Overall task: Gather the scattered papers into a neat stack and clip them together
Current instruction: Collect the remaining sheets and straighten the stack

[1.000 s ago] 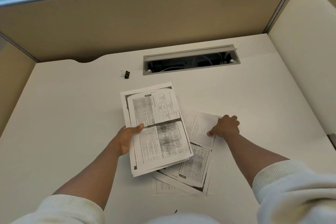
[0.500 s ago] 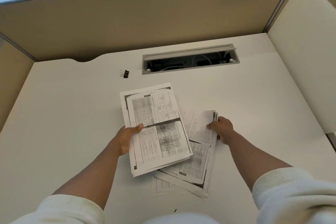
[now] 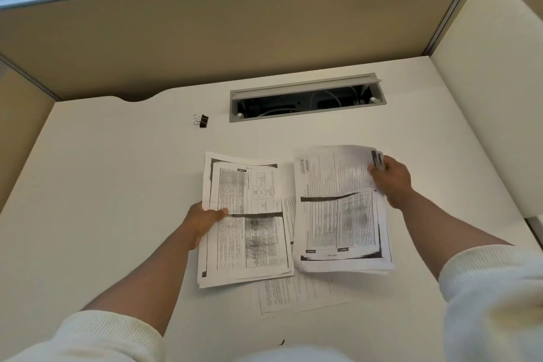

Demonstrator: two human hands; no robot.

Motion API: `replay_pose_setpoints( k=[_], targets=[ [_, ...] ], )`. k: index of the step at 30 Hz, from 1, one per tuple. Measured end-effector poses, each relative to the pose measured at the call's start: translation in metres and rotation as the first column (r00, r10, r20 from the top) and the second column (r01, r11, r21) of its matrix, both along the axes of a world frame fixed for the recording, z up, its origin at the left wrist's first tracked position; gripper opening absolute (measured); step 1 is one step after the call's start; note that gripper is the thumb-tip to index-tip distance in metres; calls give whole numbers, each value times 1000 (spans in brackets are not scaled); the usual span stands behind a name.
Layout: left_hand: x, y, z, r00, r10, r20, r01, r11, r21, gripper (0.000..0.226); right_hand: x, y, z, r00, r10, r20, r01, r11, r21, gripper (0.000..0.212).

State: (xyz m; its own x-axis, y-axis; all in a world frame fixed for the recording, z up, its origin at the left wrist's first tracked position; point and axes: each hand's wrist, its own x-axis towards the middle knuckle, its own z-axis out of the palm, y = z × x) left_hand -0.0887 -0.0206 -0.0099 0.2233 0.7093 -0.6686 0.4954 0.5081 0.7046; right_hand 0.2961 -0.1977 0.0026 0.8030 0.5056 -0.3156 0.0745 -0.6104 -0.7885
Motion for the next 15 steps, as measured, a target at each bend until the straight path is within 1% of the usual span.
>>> replay_pose_setpoints(
  k=[5, 11, 15],
  targets=[
    [2, 0, -1, 999, -20, -41, 20, 1000, 10, 43, 7, -1, 5, 995, -60, -82, 63, 998, 29, 21],
    [6, -6, 1, 999, -52, -2, 52, 998, -31, 42, -9, 3, 7, 950, -90, -298, 131, 984, 120, 24],
    [9, -9, 1, 996, -83, 27, 85, 994, -69, 44, -32, 15, -1, 899, -86, -428, 158, 978, 136, 23]
  ],
)
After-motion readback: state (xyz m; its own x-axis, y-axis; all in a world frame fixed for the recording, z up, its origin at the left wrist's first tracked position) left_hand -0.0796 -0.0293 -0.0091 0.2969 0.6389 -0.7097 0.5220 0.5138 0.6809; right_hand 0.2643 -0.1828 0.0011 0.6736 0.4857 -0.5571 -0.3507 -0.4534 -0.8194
